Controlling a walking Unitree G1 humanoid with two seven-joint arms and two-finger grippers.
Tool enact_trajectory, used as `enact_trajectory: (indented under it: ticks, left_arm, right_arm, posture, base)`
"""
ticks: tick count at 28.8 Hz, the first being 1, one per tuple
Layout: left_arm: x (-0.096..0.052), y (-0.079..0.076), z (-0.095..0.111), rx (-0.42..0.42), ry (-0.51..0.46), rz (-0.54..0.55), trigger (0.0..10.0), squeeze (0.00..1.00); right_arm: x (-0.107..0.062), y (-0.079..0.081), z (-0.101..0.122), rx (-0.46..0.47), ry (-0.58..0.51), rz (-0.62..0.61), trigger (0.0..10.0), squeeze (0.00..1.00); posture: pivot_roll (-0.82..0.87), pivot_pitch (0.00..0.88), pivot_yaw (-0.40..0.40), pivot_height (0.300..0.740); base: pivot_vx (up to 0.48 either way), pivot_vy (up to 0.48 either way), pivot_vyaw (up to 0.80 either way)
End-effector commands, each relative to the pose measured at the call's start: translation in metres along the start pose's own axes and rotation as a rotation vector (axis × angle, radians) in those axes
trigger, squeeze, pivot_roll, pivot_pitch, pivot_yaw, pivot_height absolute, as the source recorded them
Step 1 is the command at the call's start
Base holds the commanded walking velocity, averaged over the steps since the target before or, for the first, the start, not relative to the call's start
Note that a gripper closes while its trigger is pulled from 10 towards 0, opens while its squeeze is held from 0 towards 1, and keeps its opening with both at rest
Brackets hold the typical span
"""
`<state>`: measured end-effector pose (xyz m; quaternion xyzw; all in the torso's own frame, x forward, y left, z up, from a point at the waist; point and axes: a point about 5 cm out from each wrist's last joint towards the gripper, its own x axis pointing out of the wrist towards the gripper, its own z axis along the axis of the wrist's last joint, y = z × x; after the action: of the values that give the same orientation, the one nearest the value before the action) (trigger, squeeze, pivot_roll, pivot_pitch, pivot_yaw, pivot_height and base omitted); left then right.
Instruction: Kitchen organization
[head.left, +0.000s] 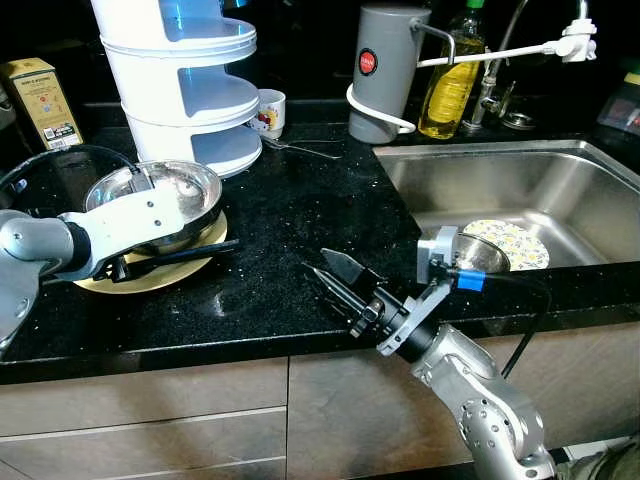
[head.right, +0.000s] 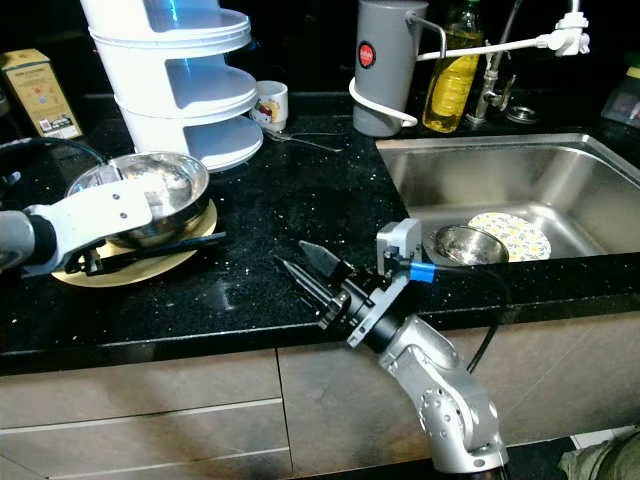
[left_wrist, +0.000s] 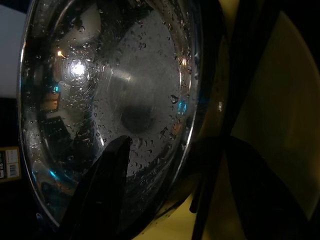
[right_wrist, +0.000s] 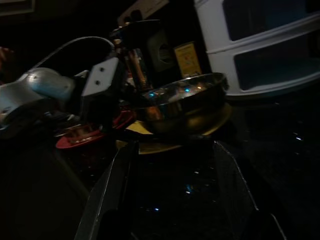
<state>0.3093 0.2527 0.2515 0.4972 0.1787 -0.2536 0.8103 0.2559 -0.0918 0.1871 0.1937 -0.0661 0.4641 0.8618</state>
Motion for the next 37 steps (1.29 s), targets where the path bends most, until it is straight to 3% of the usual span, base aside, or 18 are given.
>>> enact_trajectory:
  ticks: [1,4,5,6,8,10,11,13,14,16,17,20,21,24,30,31,36,37]
  left_arm:
    - [0.006,-0.004,0.002,0.009,-0.004,-0.031,10.0,0.00]
    - [0.009,-0.001,0.005,0.016,-0.017,-0.045,10.0,0.00]
    - [0.008,0.001,0.006,0.017,-0.021,-0.047,8.6,0.00]
    - [0.008,0.002,0.008,0.019,-0.027,-0.052,5.5,0.00]
    - [0.008,0.005,0.010,0.021,-0.037,-0.060,2.5,0.00]
    - [0.008,0.005,0.011,0.018,-0.044,-0.066,2.5,0.00]
    - [0.007,0.005,0.013,0.013,-0.054,-0.073,0.4,0.00]
    - [0.006,0.005,0.017,0.000,-0.076,-0.094,0.7,0.00]
    - [0.006,0.004,0.017,-0.003,-0.079,-0.111,1.8,0.00]
    - [0.006,0.004,0.018,-0.004,-0.080,-0.122,1.8,0.00]
    - [0.005,0.003,0.018,-0.004,-0.083,-0.137,3.4,0.00]
    - [0.004,0.001,0.019,-0.004,-0.086,-0.162,4.7,0.00]
    - [0.004,0.000,0.020,-0.003,-0.090,-0.181,6.4,0.00]
    - [0.003,0.000,0.021,-0.004,-0.100,-0.204,5.1,0.00]
    - [0.002,0.005,0.023,0.000,-0.108,-0.174,4.4,0.00]
    - [0.002,0.010,0.024,0.007,-0.113,-0.132,3.5,0.00]
    - [0.002,0.019,0.026,0.024,-0.114,-0.059,3.3,0.00]
    - [0.001,0.029,0.028,0.046,-0.118,0.021,0.8,0.00]
  right_arm:
    - [0.001,0.004,0.002,-0.003,0.005,0.024,10.0,0.00]
    - [0.001,0.004,0.002,-0.005,0.010,0.029,10.0,0.00]
    - [0.001,0.004,0.002,-0.007,0.012,0.028,10.0,0.00]
    - [0.001,0.004,0.002,-0.008,0.013,0.026,10.0,0.00]
    - [0.001,0.004,0.002,-0.010,0.015,0.023,10.0,0.00]
    - [0.001,0.004,0.002,-0.010,0.016,0.022,10.0,0.00]
    - [0.001,0.004,0.002,-0.010,0.016,0.021,10.0,0.00]
    - [0.001,0.004,0.002,-0.010,0.017,0.019,10.0,0.00]
    - [0.001,0.004,0.002,-0.010,0.019,0.018,10.0,0.00]
    - [0.001,0.004,0.002,-0.010,0.020,0.017,10.0,0.00]
    - [0.001,0.004,0.002,-0.010,0.021,0.015,10.0,0.00]
    - [0.001,0.003,0.001,-0.010,0.022,0.014,10.0,0.00]
    - [0.001,0.003,0.001,-0.010,0.022,0.012,10.0,0.00]
    - [0.001,0.002,0.001,-0.011,0.023,0.004,10.0,0.00]
    - [0.002,0.002,0.000,-0.012,0.024,-0.004,10.0,0.00]
    - [0.001,0.001,-0.001,-0.012,0.023,-0.010,10.0,0.00]
    - [0.001,0.000,-0.001,-0.013,0.022,-0.016,10.0,0.00]
    - [0.001,-0.001,-0.002,-0.014,0.022,-0.024,10.0,0.00]
  posture:
    - [-0.07,0.000,-0.035,0.740]
    - [-0.07,0.000,-0.034,0.740]
    - [-0.07,0.000,-0.034,0.740]
    - [-0.07,0.000,-0.032,0.740]
    - [-0.07,0.000,-0.031,0.740]
    - [-0.07,0.000,-0.031,0.740]
    - [-0.07,0.000,-0.031,0.740]
    - [-0.07,0.000,-0.031,0.740]
    - [-0.07,0.000,-0.031,0.740]
    - [-0.07,0.000,-0.031,0.740]
    - [-0.07,0.000,-0.030,0.740]
    - [-0.07,0.000,-0.029,0.740]
    - [-0.06,0.000,-0.029,0.740]
    - [-0.06,0.000,-0.029,0.740]
    - [-0.06,0.000,-0.028,0.740]
    - [-0.06,0.000,-0.028,0.740]
    - [-0.06,0.000,-0.028,0.740]
    - [-0.07,0.000,-0.029,0.740]
  base:
    - [0.000,0.000,0.00]
    - [0.000,0.000,0.00]
    - [0.000,0.000,0.00]
    - [0.000,0.000,0.00]
    - [0.000,0.000,0.00]
    - [0.000,0.000,0.00]
    - [0.000,0.000,0.00]
    - [0.000,0.000,0.00]
    - [0.000,0.000,0.00]
    - [0.000,0.000,0.00]
    - [0.000,0.000,0.00]
    - [0.000,0.000,0.00]
    - [0.000,0.000,0.00]
    - [0.000,0.000,0.00]
    - [0.000,0.000,0.00]
    - [0.000,0.000,0.00]
    - [0.000,0.000,0.00]
    - [0.000,0.000,0.00]
